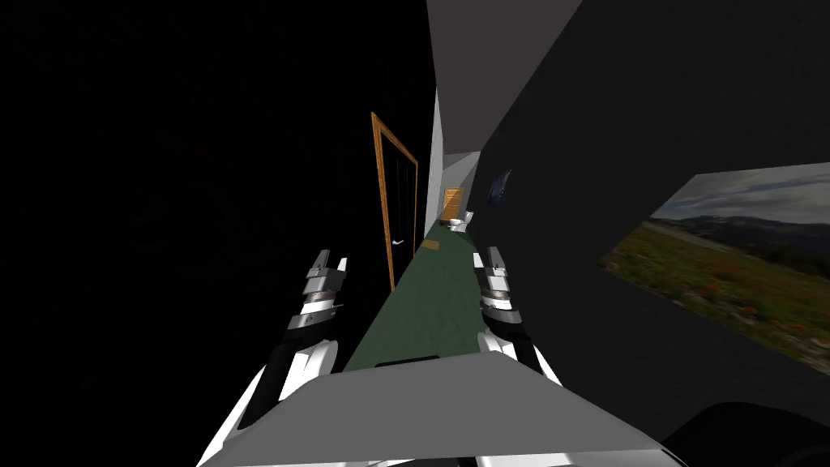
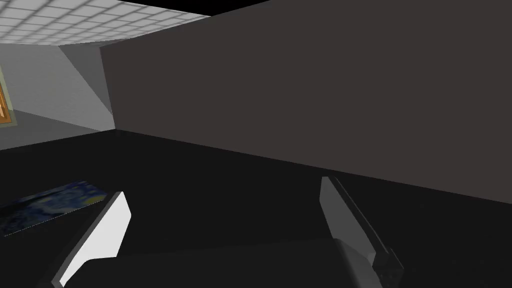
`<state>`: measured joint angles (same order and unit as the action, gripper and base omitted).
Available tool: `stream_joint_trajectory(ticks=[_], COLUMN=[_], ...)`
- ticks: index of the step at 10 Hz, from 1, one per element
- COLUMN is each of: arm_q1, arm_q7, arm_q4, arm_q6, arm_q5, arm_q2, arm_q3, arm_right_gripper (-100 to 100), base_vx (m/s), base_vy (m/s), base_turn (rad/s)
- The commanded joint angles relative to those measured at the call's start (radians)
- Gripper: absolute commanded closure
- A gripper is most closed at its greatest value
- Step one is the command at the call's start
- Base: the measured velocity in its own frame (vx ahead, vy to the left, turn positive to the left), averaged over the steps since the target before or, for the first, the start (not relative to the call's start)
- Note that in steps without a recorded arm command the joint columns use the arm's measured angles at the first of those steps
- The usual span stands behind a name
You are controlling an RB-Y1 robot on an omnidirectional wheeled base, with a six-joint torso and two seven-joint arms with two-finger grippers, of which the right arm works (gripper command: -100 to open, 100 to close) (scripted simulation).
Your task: Pull the door open
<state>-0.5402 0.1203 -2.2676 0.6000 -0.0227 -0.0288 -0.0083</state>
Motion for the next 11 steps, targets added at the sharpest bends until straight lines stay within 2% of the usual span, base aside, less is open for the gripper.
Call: stream_joint_trajectory(ticks=[1, 3, 11], arm_q1=[0.014, 0.034, 0.095], arm_q7=[-0.011, -0.026, -0.072], arm_q4=[0.037, 0.088, 0.248], arm_q6=[0.007, 0.016, 0.046], arm_q5=[0.004, 0.009, 0.025], arm_q2=[-0.008, -0.019, -0.048], arm_q3=[0.003, 0.008, 0.023], arm_right_gripper=[-100, -100, -100], base_vx=[0.053, 0.110, 0.082], base_vy=[-0.023, -0.044, -0.042], base_turn=[0.160, 0.206, 0.124])
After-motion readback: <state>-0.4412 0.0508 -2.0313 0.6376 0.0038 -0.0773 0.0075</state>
